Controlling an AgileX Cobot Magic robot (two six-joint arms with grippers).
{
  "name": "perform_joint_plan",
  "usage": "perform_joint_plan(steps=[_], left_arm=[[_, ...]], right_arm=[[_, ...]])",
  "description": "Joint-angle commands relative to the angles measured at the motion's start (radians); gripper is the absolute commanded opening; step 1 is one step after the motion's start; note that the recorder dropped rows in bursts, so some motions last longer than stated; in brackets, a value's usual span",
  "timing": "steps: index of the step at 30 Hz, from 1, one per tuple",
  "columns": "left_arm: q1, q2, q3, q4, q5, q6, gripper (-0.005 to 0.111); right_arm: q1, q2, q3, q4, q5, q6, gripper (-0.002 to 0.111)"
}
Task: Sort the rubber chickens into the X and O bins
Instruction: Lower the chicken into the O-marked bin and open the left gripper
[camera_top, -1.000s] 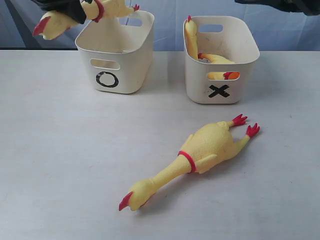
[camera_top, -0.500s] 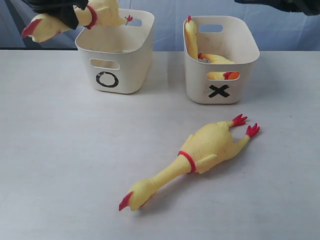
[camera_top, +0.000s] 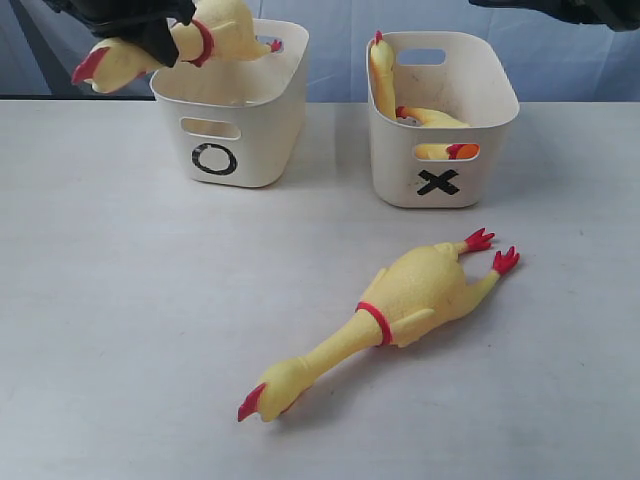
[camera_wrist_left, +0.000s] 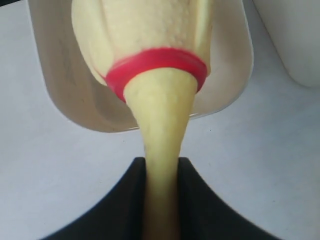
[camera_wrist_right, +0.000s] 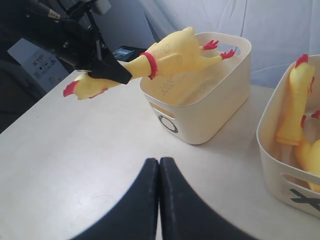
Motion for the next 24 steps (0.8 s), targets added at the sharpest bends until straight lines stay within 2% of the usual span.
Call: perform_joint_plan(steps=[1,7,19,24], left_arm=[[-0.002,-0.004,-0.011,-0.029,-0.025,0.0,0.025],[-0.002,-0.004,-0.011,-0.032,-0.038,-0.019,0.041],[-0.002,-0.011,-0.027,-0.048,-0.076,-0.03,0.042],[-0.002,-0.078,-0.048,0.042,-0.065,-0.052,0.042]], right_arm=[[-0.003,-0.009,0.005,0.003,-0.012,-0.004,0.0],[-0.003,-0.009,0.005,0.003,-0.012,-0.004,0.0],[-0.003,-0.009,0.005,-0.002,-0.012,-0.004,0.0],[-0.003,-0.009,0.005,-0.002,-0.012,-0.004,0.0]])
